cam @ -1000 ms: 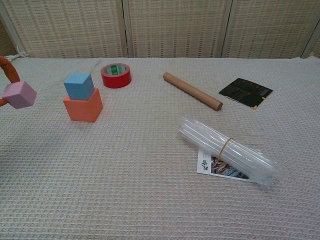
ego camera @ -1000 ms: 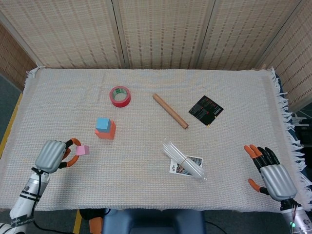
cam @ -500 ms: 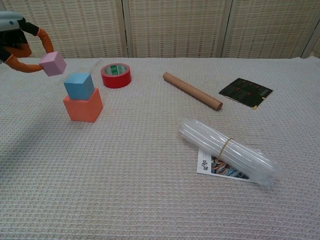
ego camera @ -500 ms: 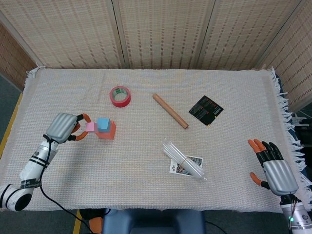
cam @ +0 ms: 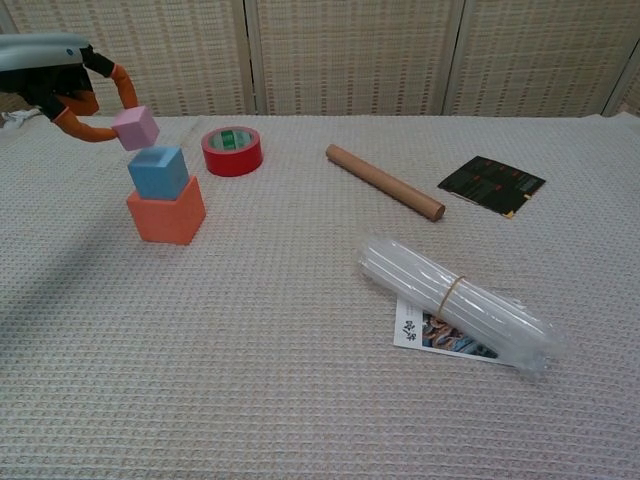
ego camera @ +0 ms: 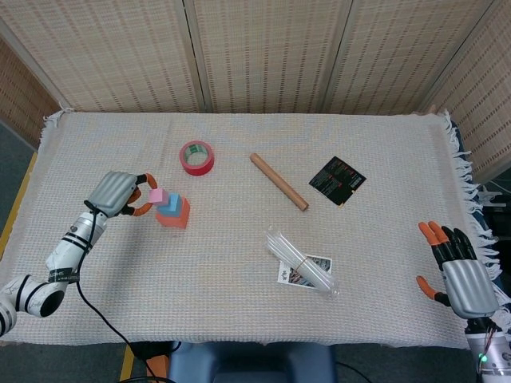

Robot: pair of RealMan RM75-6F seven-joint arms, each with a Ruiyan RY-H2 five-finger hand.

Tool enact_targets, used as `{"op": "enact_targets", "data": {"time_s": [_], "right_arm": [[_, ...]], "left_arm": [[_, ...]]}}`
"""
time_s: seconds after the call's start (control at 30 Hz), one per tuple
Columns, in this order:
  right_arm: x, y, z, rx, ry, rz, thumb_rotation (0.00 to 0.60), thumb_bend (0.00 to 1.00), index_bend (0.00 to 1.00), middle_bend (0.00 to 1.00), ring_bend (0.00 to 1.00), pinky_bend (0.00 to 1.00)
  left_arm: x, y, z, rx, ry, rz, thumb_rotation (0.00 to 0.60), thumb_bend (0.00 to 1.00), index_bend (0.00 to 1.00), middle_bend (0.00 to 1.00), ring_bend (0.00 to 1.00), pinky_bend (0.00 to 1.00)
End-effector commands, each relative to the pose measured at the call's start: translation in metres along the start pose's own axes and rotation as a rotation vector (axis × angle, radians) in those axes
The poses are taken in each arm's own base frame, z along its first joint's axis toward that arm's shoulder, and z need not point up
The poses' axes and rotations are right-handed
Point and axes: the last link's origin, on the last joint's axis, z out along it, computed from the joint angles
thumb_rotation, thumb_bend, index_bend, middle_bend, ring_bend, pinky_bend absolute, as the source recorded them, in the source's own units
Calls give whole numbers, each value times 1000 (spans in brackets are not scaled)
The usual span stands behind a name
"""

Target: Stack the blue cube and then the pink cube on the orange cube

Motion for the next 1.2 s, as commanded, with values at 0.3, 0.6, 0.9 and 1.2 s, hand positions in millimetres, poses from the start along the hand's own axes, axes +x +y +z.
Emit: {"op": "enact_targets", "data": {"time_s": [0.3, 0.6, 0.9, 1.2], "right_arm": [[-1, 0, 1, -12, -34, -11, 600, 182, 0, 0, 0, 0], [-2, 1, 1, -18, -50, -15, 600, 182, 0, 0, 0, 0], [-2, 1, 1, -19, -59, -17, 600, 182, 0, 0, 0, 0], [-3, 1, 2, -29, -71, -24, 600, 182, 0, 0, 0, 0]], "left_arm": [[-9, 5, 8, -22, -44, 31, 600, 318, 490, 1000, 1000, 1000], [-9, 8, 11, -28, -36, 53, 600, 313, 490, 1000, 1000, 1000], [-11, 7, 14, -23, -34, 87, 600, 317, 490, 1000, 1000, 1000], [-10, 8, 15, -23, -39, 102, 600, 323, 491, 1000, 1000, 1000]]}}
